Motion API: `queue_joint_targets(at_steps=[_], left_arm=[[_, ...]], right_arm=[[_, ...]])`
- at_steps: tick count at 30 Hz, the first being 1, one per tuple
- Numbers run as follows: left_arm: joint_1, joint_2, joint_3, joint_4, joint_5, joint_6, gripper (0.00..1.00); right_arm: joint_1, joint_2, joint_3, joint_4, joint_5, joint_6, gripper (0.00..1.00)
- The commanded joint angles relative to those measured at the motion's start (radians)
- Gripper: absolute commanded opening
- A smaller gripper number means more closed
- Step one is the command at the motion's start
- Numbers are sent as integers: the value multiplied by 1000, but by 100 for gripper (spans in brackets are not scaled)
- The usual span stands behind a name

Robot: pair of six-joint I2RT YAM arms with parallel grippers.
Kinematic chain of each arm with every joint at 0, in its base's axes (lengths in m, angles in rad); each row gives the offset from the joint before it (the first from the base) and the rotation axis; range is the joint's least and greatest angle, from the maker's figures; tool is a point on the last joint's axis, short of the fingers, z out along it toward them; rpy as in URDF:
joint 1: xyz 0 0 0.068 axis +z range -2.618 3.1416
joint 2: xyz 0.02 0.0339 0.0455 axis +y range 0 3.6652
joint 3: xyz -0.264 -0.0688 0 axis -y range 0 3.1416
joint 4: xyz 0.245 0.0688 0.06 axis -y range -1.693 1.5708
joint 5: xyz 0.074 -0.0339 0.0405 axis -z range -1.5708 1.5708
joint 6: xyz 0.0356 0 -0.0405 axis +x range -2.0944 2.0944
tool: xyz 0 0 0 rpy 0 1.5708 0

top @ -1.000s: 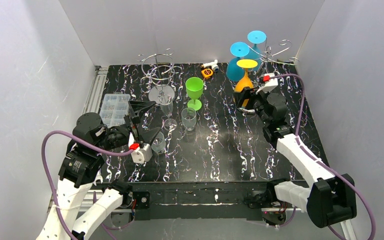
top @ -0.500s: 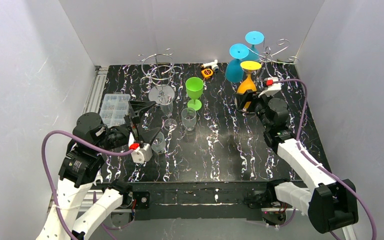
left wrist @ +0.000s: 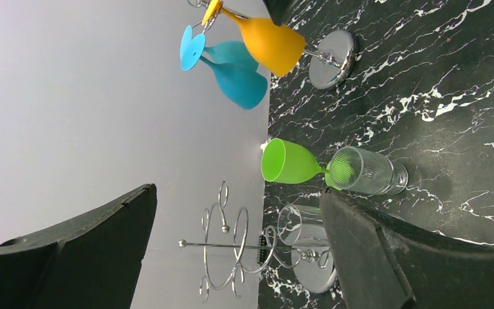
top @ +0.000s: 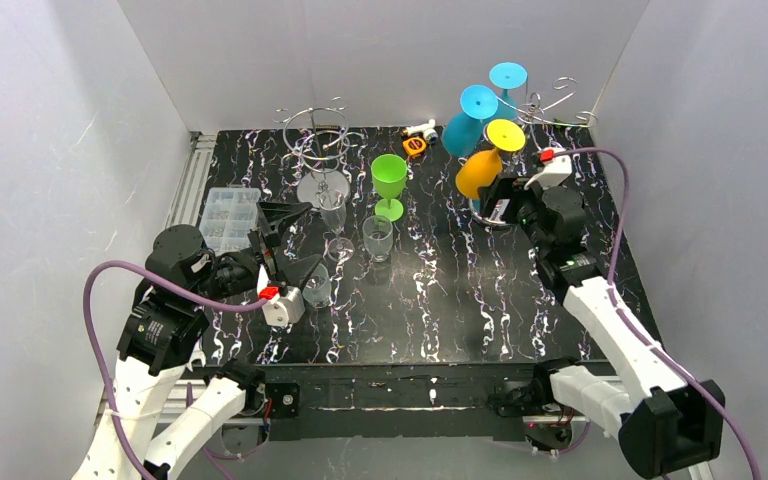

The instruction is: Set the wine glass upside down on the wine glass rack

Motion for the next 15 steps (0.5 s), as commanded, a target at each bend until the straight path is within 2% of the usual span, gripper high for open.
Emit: queue_joint_targets(at_steps=[1,8,11,15], left_arm=[[2,-3,-5,-9,20,-5,98],[2,-16,-12,-9,30,-14,98],[1,-22,-15,-9,35,-19,98],[2,-29,-18,-14,30,-22,98]], right_arm=[[-2,-91,162,-175,41,-15,98],[-3,-88,442,-449,186,-11,98],[-10,32,626,-589,290,5,98],[-59,223,878,-732,310,-5,97]])
